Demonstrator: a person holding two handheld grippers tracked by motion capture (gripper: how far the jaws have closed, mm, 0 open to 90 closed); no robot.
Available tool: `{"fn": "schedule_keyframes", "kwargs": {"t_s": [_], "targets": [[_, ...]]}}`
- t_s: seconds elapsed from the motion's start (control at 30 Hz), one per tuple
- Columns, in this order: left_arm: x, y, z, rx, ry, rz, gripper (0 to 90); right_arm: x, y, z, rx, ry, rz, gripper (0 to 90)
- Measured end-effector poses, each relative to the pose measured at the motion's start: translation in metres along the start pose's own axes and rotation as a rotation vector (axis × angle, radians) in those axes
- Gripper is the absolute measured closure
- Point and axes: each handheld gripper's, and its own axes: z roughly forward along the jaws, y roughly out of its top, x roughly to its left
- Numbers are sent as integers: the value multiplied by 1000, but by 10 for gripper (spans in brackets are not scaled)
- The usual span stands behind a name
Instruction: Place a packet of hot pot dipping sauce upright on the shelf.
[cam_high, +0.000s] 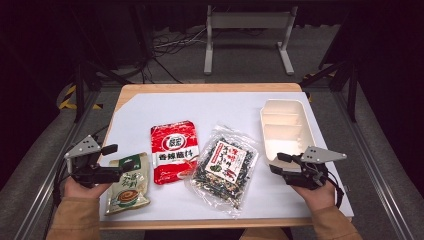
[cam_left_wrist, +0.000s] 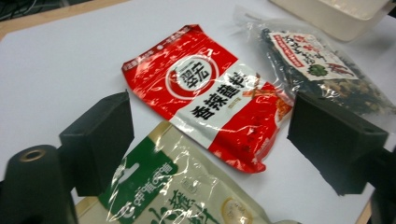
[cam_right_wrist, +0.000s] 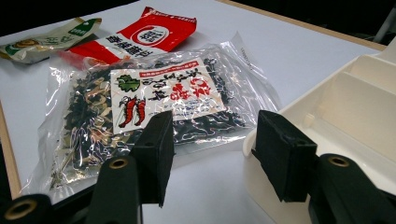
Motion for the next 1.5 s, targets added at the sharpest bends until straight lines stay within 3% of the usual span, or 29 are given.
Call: {"fn": "schedule_keyframes", "kwargs": {"t_s": [0.23, 0.4, 0.57, 0.77, 0.97, 1.17, 1.43, 1.5], "targets": [[17, -10, -2, 12, 54, -76, 104, 1, 0, 2, 6, 2, 2, 465], [30, -17, -4, 17, 99, -98, 82, 1, -1, 3, 13, 3, -2, 464], [38, -23, -4, 11, 112, -118, 76, 1, -1, 3, 14, 5, 2, 463], [48, -32, 6, 34, 79, -129, 94, 2, -1, 3, 15, 8, 1, 461], [57, -41, 17, 46, 72, -139, 85, 2, -2, 4, 16, 16, 5, 458], [69, -52, 23, 63, 62, -199, 92, 2, -2, 4, 15, 24, 12, 453], [75, -61, 34, 125, 82, -229, 94, 2, -2, 4, 14, 31, 14, 448], [77, -63, 37, 141, 65, -240, 95, 2, -2, 4, 14, 32, 15, 447]]}}
